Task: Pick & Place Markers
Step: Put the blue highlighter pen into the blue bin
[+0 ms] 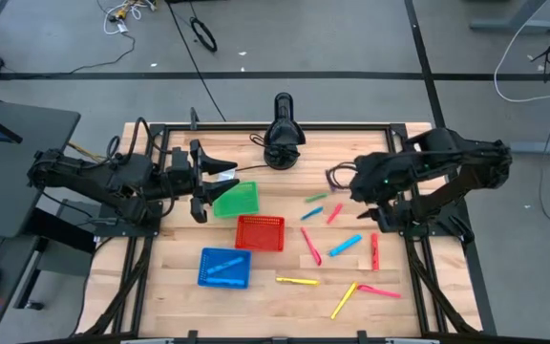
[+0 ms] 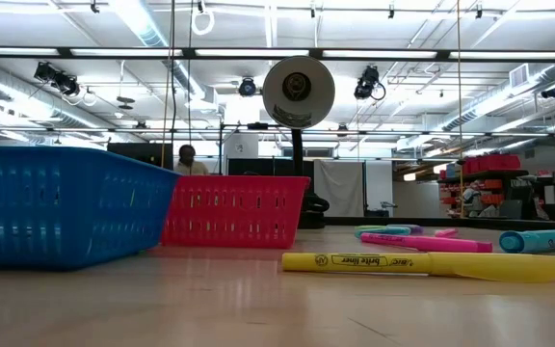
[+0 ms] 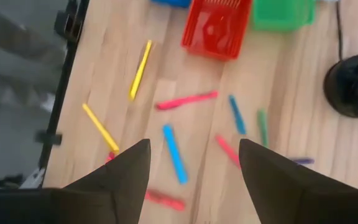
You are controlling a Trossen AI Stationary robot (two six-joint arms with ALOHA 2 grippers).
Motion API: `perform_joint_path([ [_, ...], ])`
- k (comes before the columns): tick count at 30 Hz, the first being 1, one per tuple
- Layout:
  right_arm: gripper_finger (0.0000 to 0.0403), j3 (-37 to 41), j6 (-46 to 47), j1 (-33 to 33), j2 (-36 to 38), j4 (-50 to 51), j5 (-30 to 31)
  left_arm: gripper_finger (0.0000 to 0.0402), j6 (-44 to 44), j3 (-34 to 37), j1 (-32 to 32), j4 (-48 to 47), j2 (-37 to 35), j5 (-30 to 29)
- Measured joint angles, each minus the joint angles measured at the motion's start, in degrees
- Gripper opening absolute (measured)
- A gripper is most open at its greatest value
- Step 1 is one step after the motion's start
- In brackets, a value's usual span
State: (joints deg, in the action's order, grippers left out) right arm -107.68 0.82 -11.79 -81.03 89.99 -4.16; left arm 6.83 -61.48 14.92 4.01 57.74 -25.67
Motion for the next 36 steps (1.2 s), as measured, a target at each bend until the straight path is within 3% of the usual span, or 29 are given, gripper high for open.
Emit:
perform_joint_path([
  [25, 0.0247, 0.00, 0.22, -0.81, 0.89, 0.00, -0.81, 0.0195, 0.02, -0.02, 0.00, 0.01, 0.00, 0.00],
  [36, 0.0247, 2.69, 3.47, -0.83, 0.89, -1.49, 1.93, 0.0195, 0.02, -0.02, 0.00, 0.00, 0.00, 0.00],
])
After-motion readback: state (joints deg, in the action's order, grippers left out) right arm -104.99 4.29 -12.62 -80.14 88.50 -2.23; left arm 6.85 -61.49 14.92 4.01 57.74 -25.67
